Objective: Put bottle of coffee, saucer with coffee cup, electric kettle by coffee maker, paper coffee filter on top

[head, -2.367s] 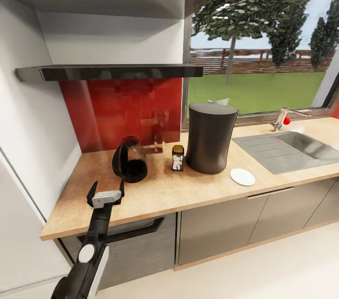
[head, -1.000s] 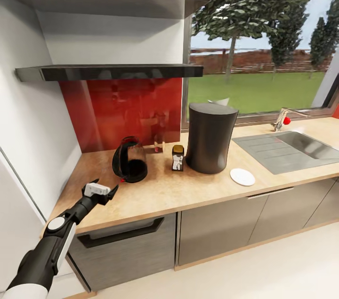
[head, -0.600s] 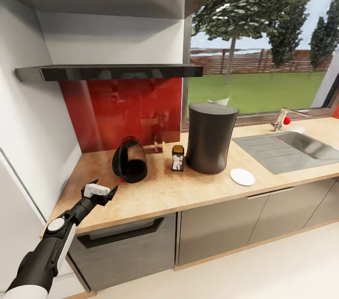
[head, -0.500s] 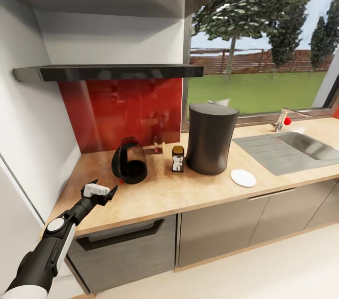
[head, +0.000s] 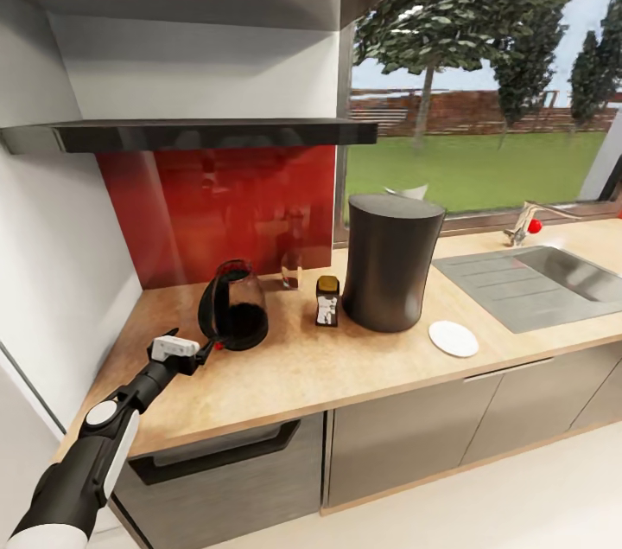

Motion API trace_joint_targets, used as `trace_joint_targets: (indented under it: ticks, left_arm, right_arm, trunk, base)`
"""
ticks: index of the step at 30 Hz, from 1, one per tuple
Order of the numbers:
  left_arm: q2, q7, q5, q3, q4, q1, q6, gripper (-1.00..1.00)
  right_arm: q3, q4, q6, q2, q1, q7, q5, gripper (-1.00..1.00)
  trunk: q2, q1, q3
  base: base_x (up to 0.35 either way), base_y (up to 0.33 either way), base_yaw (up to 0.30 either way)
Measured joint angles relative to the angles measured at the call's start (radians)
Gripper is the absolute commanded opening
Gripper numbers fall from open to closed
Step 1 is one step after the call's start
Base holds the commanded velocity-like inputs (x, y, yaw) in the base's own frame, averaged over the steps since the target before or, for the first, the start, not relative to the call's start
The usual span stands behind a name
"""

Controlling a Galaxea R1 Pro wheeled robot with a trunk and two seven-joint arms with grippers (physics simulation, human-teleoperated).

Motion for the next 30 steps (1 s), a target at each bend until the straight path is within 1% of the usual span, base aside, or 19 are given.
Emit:
trace_joint_targets:
  ticks: [3, 9, 21, 26, 30]
  left_arm:
    - [0.002, 0.006, 0.002, 0.0, 0.0, 0.0, 0.0, 1.0]
    - [0.001, 0.007, 0.005, -0.001, -0.002, 0.0, 0.003, 1.0]
    - [-0.001, 0.009, 0.004, -0.001, -0.002, 0.0, -0.002, 1.0]
    - [-0.002, 0.009, 0.004, -0.001, -0.002, 0.0, 0.0, 1.0]
    - [-0.002, 0.009, 0.005, -0.001, -0.002, 0.0, -0.001, 1.0]
  right_arm:
    - [0.0, 0.0, 0.0, 0.0, 0.0, 0.0, 0.0, 1.0]
    - [0.0, 0.0, 0.0, 0.0, 0.0, 0.0, 0.0, 1.0]
    - [0.0, 0.0, 0.0, 0.0, 0.0, 0.0, 0.0, 1.0]
    - [0.0, 0.0, 0.0, 0.0, 0.0, 0.0, 0.001, 1.0]
    - [0.0, 0.0, -0.001, 0.0, 0.0, 0.0, 0.001, 1.0]
  trunk:
    - [0.0, 0.0, 0.0]
    - [0.0, 0.0, 0.0]
    - [0.0, 0.0, 0.0]
    - [0.0, 0.0, 0.0]
    - [0.0, 0.0, 0.0]
  base:
    - [0.098, 0.0, 0.0]
    - [0.211, 0.0, 0.0]
    - [0.026, 0.0, 0.0]
    - [0.176, 0.0, 0.0]
    - [0.07, 0.0, 0.0]
